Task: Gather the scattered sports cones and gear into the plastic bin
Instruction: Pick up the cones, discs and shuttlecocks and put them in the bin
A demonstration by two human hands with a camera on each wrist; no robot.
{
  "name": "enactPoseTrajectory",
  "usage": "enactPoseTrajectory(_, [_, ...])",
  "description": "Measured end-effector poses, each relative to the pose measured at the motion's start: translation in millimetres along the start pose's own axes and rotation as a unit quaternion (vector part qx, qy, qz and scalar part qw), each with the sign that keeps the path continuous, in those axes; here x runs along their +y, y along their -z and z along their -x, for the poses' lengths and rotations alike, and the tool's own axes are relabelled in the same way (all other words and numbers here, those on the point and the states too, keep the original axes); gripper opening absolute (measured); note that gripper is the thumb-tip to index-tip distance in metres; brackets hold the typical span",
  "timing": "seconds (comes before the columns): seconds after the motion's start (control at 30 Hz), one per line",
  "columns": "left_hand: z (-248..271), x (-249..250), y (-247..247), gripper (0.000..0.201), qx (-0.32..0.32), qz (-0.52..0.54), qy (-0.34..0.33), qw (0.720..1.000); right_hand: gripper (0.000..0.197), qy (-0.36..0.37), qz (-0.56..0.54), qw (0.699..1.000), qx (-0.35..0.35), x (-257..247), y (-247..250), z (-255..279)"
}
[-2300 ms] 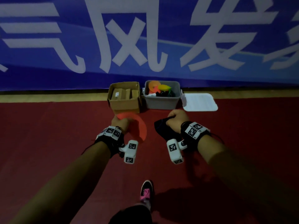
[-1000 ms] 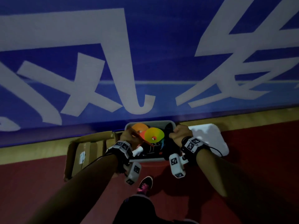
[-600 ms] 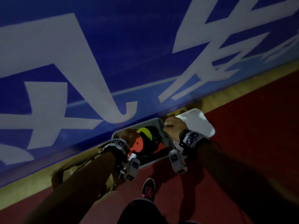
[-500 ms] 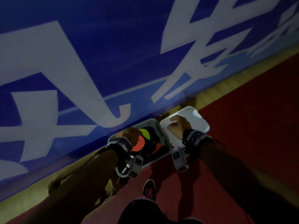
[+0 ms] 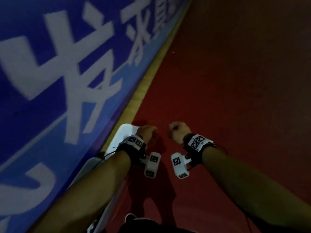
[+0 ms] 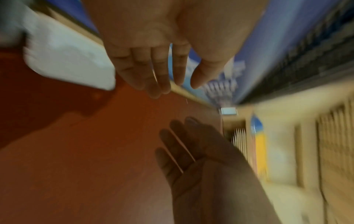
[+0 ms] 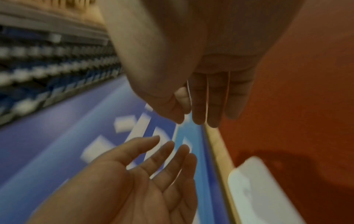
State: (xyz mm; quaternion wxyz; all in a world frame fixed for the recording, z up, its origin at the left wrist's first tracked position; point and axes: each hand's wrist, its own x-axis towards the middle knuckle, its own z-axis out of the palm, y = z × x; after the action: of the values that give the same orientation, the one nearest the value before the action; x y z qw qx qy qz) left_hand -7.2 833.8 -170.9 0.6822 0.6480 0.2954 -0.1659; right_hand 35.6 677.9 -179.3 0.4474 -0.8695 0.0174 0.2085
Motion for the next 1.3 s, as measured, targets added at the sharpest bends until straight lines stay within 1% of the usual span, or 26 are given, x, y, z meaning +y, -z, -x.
enactPoseTrajectory(0.1, [14.1,-10.1,-131.5,0.011,-0.089,-0.068,-0.015,0.994,0.021,-0.056,-0.106,0.990,0.072,83.6,97.8,41.4])
enactPoseTrajectory(0.17, [32.0,-19.0,-209.2,0.011,-0.143,-0.108,-0.013,0.984,0.024,-0.083,-0.195,0.970,0.118,133.7,154.4,69.8])
enactPoseTrajectory(0.2, [45.3,-26.4,-255.4,0.012,-0.173,-0.130,-0.013,0.976,0.023,-0.101,-0.237,0.953,0.158,165.4,187.0,91.4])
enactPoseTrajectory(0.27, [67.2,-39.3,-326.3,0.010,-0.216,-0.164,-0.017,0.962,0.021,-0.127,-0.302,0.916,0.231,217.1,237.5,129.4])
enactPoseTrajectory(0.3, [76.9,-45.5,-357.0,0.008,-0.241,-0.181,-0.021,0.953,0.020,-0.142,-0.332,0.894,0.264,240.9,257.7,147.0])
enactPoseTrajectory(0.33, [89.5,-52.6,-400.7,0.007,-0.274,-0.206,-0.024,0.939,0.019,-0.158,-0.362,0.866,0.307,272.1,283.5,172.2])
enactPoseTrajectory(0.47, [118.7,-76.8,-512.5,0.005,-0.346,-0.267,-0.037,0.899,0.016,-0.205,-0.429,0.775,0.416,353.1,334.9,242.1])
enactPoseTrajectory(0.53, [134.8,-97.8,-573.5,0.004,-0.384,-0.306,-0.031,0.871,0.017,-0.233,-0.457,0.724,0.462,399.2,353.8,277.9])
enactPoseTrajectory(0.6, [143.4,-116.1,-620.1,0.004,-0.409,-0.331,-0.026,0.850,0.019,-0.252,-0.480,0.686,0.486,432.2,366.6,302.2])
enactPoseTrajectory(0.7, [153.3,-146.3,-695.5,0.004,-0.450,-0.371,-0.018,0.812,0.018,-0.268,-0.490,0.642,0.525,482.6,396.6,328.0])
enactPoseTrajectory(0.77, [157.2,-159.7,-751.2,0.005,-0.474,-0.391,-0.013,0.789,0.017,-0.275,-0.481,0.625,0.550,513.8,430.2,337.7])
enactPoseTrajectory(0.87, [162.1,-168.2,-837.1,0.005,-0.502,-0.410,-0.016,0.761,0.008,-0.280,-0.463,0.605,0.584,554.0,494.6,348.7])
enactPoseTrajectory(0.9, [164.9,-166.3,-871.1,0.005,-0.511,-0.419,-0.018,0.750,0.009,-0.279,-0.464,0.590,0.599,569.1,521.1,352.9])
enactPoseTrajectory(0.97, [169.8,-162.7,-935.1,0.009,-0.520,-0.435,-0.030,0.735,0.010,-0.280,-0.473,0.556,0.623,595.2,569.6,364.7])
enactPoseTrajectory(1.03, [175.9,-158.3,-990.1,0.010,-0.525,-0.440,-0.037,0.728,0.009,-0.278,-0.478,0.537,0.637,614.3,609.7,378.6])
enactPoseTrajectory(1.07, [184.1,-160.5,-1029.9,0.008,-0.531,-0.446,-0.036,0.720,0.008,-0.278,-0.482,0.516,0.651,632.0,634.3,390.4])
enactPoseTrajectory(1.13, [195.1,-165.7,-1076.1,0.008,-0.531,-0.447,-0.034,0.719,0.007,-0.283,-0.480,0.502,0.662,649.9,660.6,406.8])
enactPoseTrajectory(1.2, [213.0,-178.9,-1121.6,0.010,-0.541,-0.455,-0.033,0.707,0.008,-0.284,-0.487,0.486,0.668,675.0,685.3,425.9])
enactPoseTrajectory(1.27, [233.3,-197.0,-1168.7,0.009,-0.560,-0.464,-0.023,0.686,0.011,-0.288,-0.493,0.458,0.682,709.8,712.6,443.7])
enactPoseTrajectory(1.3, [243.3,-206.1,-1194.4,0.008,-0.568,-0.467,-0.022,0.677,0.016,-0.291,-0.498,0.437,0.690,731.8,727.2,451.1])
